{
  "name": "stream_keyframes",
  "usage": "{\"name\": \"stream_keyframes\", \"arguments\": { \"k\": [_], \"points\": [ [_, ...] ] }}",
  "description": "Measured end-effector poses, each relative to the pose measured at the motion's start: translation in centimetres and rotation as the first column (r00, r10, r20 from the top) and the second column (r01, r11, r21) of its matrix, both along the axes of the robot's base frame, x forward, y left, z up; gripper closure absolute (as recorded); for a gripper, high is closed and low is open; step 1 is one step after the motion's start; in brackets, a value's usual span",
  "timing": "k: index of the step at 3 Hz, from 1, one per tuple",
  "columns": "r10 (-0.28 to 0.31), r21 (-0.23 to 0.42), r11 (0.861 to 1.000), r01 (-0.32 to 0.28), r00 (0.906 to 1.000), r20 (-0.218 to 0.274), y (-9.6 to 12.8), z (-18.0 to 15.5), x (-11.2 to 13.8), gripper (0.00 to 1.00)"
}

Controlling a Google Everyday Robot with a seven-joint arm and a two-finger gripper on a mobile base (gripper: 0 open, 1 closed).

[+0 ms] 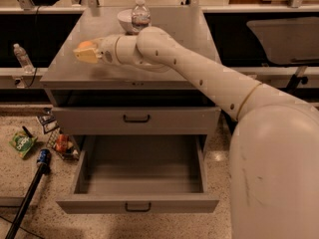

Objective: Place orange into middle drawer

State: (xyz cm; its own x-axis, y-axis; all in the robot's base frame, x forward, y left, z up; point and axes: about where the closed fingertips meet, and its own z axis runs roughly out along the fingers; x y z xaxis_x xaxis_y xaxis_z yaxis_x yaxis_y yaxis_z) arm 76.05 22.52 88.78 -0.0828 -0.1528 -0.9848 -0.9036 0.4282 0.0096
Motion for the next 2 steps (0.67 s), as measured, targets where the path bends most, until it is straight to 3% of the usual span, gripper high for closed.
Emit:
{"name": "stream_keyframes", "arguments": {
  "k": [1,2],
  "points": [
    [0.09,0.033,0.996,-0.089,0.995,-0.042,-0.8,-1.0,-5.6,1.0],
    [0.156,0.034,0.987,-0.154,0.9866,-0.049,-4.4,-1.1,-11.8,1.0]
  ]
}}
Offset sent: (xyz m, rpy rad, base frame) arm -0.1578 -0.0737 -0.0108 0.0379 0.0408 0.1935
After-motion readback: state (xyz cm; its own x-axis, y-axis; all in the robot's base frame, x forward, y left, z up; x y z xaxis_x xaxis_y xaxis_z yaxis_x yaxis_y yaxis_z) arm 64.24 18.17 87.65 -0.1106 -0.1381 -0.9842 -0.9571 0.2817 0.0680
